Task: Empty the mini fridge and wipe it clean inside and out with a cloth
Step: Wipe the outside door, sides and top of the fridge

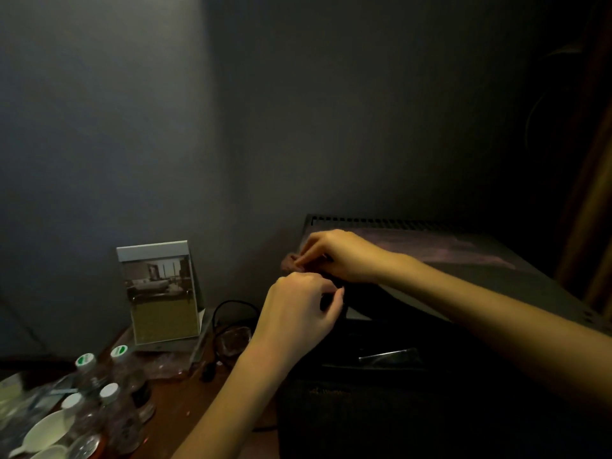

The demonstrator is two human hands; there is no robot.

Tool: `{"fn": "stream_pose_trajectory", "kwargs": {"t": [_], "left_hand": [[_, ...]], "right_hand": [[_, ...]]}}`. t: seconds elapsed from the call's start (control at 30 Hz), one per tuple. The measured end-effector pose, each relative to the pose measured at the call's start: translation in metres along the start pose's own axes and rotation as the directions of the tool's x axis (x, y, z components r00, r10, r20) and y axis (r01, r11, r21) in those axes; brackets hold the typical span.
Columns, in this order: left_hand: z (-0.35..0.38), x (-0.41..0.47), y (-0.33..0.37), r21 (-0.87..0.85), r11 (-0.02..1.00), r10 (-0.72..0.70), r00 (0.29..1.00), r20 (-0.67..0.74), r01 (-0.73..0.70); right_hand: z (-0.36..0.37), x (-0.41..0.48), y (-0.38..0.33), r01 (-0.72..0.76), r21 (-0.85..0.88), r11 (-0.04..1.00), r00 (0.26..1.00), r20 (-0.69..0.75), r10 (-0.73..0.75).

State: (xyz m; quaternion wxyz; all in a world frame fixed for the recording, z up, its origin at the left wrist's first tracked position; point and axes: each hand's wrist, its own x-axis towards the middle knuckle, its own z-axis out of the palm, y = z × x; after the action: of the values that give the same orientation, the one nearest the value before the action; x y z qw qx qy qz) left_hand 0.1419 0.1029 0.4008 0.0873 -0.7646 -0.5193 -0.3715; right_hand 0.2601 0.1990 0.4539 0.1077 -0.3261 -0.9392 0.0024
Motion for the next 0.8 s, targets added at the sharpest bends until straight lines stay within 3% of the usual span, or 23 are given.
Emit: {"fn": "stream_pose_trajectory", "kwargs": {"t": [0.17, 0.37, 0.47, 0.6, 0.7, 0.8], "left_hand": [[0.003, 0.002, -0.005, 0.010, 1.000, -0.018, 0.997, 0.077, 0.017], [0.006, 0.004, -0.005, 0.037, 0.996, -0.081, 0.979, 0.185, 0.076], [0.006, 0.005, -0.002, 0.053, 0.996, -0.077, 0.979, 0.188, 0.068], [0.006, 0.007, -0.002, 0.051, 0.994, -0.106, 0.966, 0.235, 0.097], [0.007, 0.008, -0.005, 0.094, 0.986, -0.161, 0.941, 0.298, 0.139], [0.008, 0.008, -0.007, 0.109, 0.984, -0.172, 0.928, 0.331, 0.144]], "right_hand": [[0.010, 0.017, 0.043, -0.230, 0.068, 0.971, 0.969, -0.077, 0.235], [-0.017, -0.064, 0.090, -0.479, 0.008, 0.878, 0.876, -0.062, 0.479], [-0.025, -0.080, 0.066, -0.425, -0.006, 0.905, 0.905, -0.001, 0.425], [-0.007, -0.067, 0.018, -0.164, 0.137, 0.977, 0.984, -0.044, 0.171], [0.002, -0.044, 0.027, -0.206, 0.119, 0.971, 0.969, -0.115, 0.219], [0.002, -0.041, 0.062, -0.341, 0.048, 0.939, 0.929, -0.134, 0.345]]}}
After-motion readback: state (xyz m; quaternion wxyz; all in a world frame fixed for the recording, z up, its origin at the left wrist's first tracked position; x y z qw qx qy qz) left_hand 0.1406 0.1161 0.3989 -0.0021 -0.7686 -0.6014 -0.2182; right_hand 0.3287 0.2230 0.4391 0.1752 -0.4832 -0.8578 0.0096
